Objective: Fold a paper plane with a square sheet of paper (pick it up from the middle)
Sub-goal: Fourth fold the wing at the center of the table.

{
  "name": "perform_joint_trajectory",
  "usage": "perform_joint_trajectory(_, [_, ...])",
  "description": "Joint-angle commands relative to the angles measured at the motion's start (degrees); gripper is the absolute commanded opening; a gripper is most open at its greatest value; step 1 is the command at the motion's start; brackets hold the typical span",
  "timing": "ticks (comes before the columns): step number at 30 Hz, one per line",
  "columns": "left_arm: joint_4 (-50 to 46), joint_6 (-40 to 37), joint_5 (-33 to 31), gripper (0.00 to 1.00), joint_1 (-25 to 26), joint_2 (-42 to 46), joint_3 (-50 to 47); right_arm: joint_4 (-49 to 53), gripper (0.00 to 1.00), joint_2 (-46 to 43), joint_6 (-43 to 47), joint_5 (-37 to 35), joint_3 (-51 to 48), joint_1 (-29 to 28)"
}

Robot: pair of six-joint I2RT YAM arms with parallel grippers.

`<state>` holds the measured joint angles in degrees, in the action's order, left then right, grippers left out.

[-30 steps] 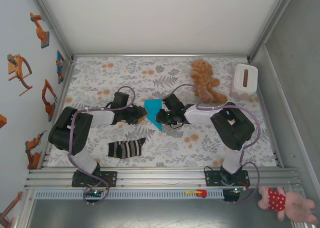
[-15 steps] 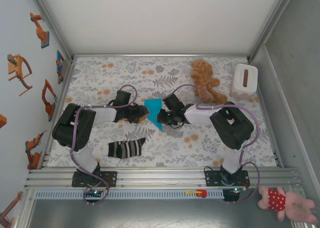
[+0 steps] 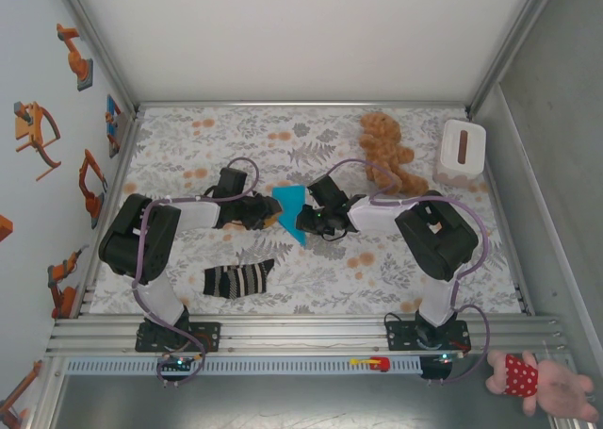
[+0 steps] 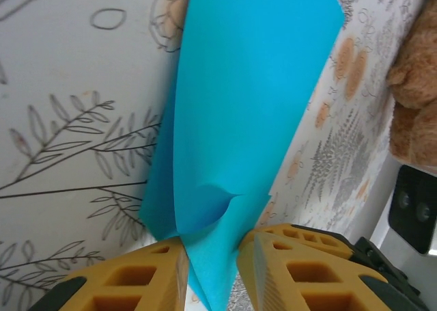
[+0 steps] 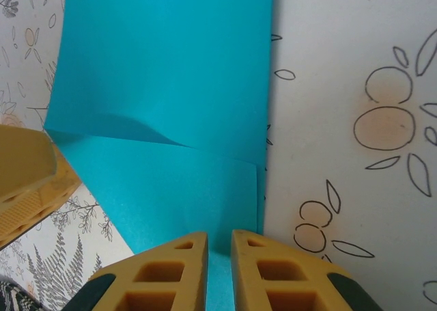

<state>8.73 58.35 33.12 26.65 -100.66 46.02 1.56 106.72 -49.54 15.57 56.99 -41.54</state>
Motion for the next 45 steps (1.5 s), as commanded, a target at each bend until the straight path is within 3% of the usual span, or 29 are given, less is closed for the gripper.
perform_joint_trajectory(1, [2.7, 1.1, 3.1, 0.31, 0.1, -0.7, 0.9, 1.2, 0.17, 2.2, -0.3, -1.2, 0.4, 0.4])
perform_joint_trajectory(6, [2.4, -1.2, 3.7, 0.33, -0.6, -1.2, 0.7, 1.2, 0.17, 2.2, -0.4, -1.2, 0.2, 0.5])
perform_joint_trajectory(16, [0.5, -14.1, 6.5, 0.32, -1.4, -3.9, 3.7, 1.3, 0.16, 1.3, -0.5, -1.2, -0.2, 0.8])
perform_joint_trajectory(31, [4.1, -15.4, 12.2, 0.28, -3.3, -8.1, 4.9, 1.2, 0.16, 0.5, 0.0, -0.6, -0.1, 1.2])
perform_joint_trajectory(40, [2.4, -15.7, 12.2, 0.13, -3.7, -8.4, 5.6, 1.6, 0.17, -1.7, 2.2, -0.9, 0.2, 1.5])
perform_joint_trajectory(45, [-0.3, -14.0, 9.9, 0.09, -3.6, -7.4, 6.3, 3.4, 0.23, -6.3, 7.5, -4.5, 0.1, 1.4])
